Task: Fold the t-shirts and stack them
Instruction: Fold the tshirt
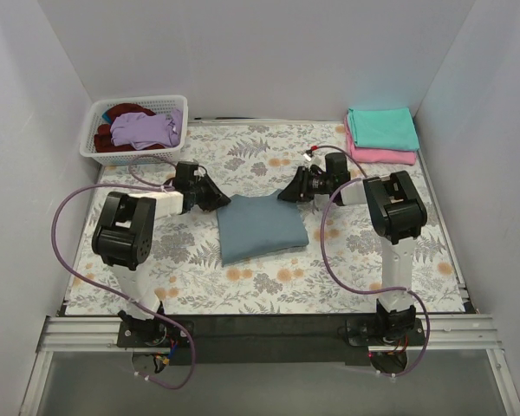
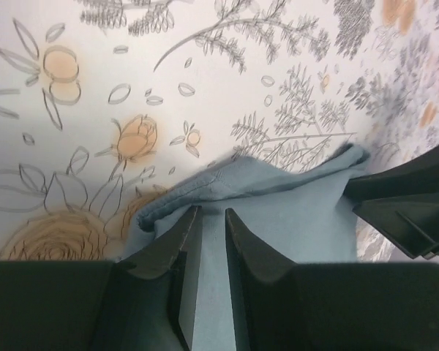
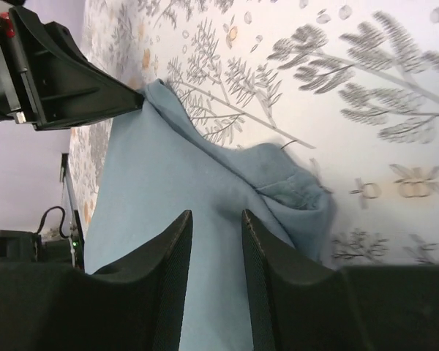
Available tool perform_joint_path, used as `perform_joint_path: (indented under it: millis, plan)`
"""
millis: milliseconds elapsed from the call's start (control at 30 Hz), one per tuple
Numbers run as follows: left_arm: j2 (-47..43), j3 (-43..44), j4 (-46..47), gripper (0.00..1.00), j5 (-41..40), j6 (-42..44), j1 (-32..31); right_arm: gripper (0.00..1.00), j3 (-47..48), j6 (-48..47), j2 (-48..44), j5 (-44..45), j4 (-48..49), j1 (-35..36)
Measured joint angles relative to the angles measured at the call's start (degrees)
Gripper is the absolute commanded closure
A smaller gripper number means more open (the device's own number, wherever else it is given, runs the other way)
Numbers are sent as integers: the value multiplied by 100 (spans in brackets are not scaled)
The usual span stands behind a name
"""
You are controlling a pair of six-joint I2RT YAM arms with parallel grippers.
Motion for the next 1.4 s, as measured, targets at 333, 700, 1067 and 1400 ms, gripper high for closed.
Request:
perform_joint_path:
  millis: [333,700,1067,1400]
  plan:
    - [-15,299,35,61,87,50,155,57,-116,1128,42,-352,1274,-522]
    - [-2785,-933,57,61,214,-258,-686,29,-3025,3689,-1742,-901,4498,157]
    - [-2887,-3158,435,68,249,-1213,-1134,33,-4391,4264,-678,-901,5486,149]
    - [-3045,-3187,374,68,50,-1523,-922,34,-4562,4004,-1320,-754,5366,24]
